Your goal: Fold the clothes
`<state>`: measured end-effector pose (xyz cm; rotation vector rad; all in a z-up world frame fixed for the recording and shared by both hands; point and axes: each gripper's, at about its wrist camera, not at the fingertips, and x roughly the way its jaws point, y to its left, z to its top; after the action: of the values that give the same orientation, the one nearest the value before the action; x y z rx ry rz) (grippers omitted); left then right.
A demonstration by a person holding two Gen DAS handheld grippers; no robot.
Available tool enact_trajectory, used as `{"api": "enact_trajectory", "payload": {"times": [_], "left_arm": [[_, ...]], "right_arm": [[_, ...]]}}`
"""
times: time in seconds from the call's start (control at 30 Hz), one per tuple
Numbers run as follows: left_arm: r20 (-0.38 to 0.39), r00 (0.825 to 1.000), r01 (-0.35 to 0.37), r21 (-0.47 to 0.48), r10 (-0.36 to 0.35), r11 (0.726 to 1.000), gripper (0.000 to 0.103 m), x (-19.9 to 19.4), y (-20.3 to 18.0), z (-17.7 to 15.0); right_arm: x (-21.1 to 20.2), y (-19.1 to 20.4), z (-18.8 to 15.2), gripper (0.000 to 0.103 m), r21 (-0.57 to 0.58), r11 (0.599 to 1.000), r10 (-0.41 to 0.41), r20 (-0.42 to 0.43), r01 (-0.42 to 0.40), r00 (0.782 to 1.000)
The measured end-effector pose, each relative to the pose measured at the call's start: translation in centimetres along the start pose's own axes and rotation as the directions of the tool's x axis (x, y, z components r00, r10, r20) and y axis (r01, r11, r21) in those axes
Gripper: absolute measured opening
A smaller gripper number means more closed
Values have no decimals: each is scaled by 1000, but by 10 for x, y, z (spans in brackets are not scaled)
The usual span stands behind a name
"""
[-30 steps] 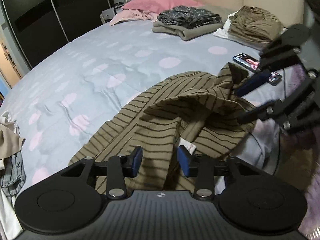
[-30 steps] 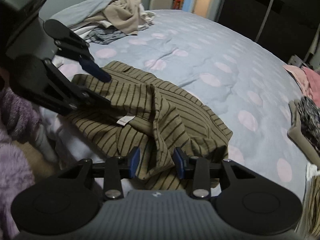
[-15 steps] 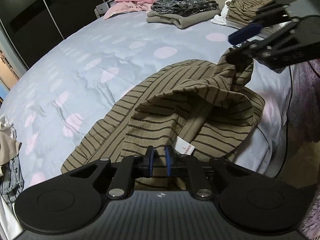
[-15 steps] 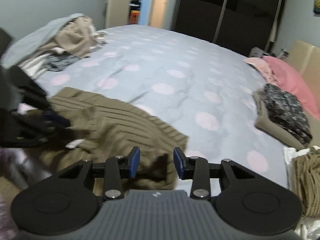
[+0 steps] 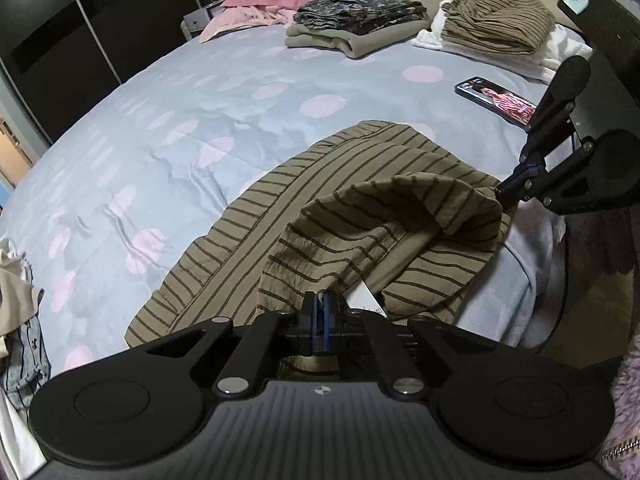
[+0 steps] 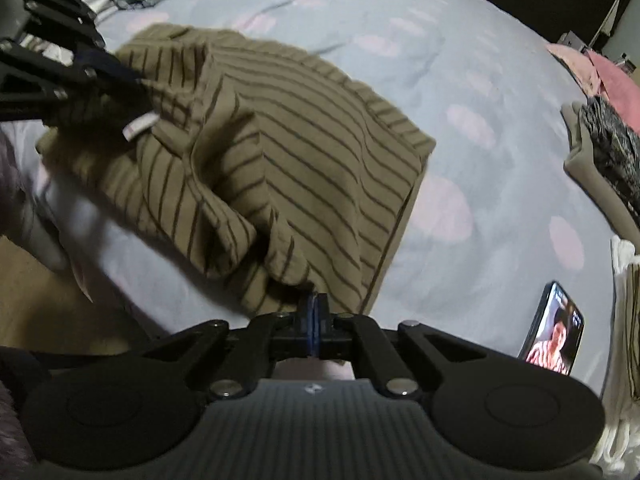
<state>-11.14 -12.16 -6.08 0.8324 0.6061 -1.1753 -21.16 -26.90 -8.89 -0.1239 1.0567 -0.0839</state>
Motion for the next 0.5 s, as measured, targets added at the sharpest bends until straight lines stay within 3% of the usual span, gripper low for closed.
{"api": "enact_trajectory", "payload": {"times": [0.17, 0.23, 0.37, 0.5], "left_arm": [[25, 1000, -9, 7, 9, 1000, 2, -7, -2, -1], [36, 999, -14, 16, 14, 1000, 3, -10, -5, 0], [60, 998, -26, 55, 22, 998, 12, -12, -13, 4], [77, 997, -36, 93, 29, 995, 14, -10, -21, 10]], "right_arm": [[-21, -3, -4, 8, 52, 998, 16, 51, -18, 999], [-34, 0, -5, 17, 55, 998, 7, 99, -12, 995], [-52, 7, -2, 22, 31, 999, 16, 205, -23, 979], [-62, 19, 7, 27, -12, 999, 50, 266, -48, 963]]}}
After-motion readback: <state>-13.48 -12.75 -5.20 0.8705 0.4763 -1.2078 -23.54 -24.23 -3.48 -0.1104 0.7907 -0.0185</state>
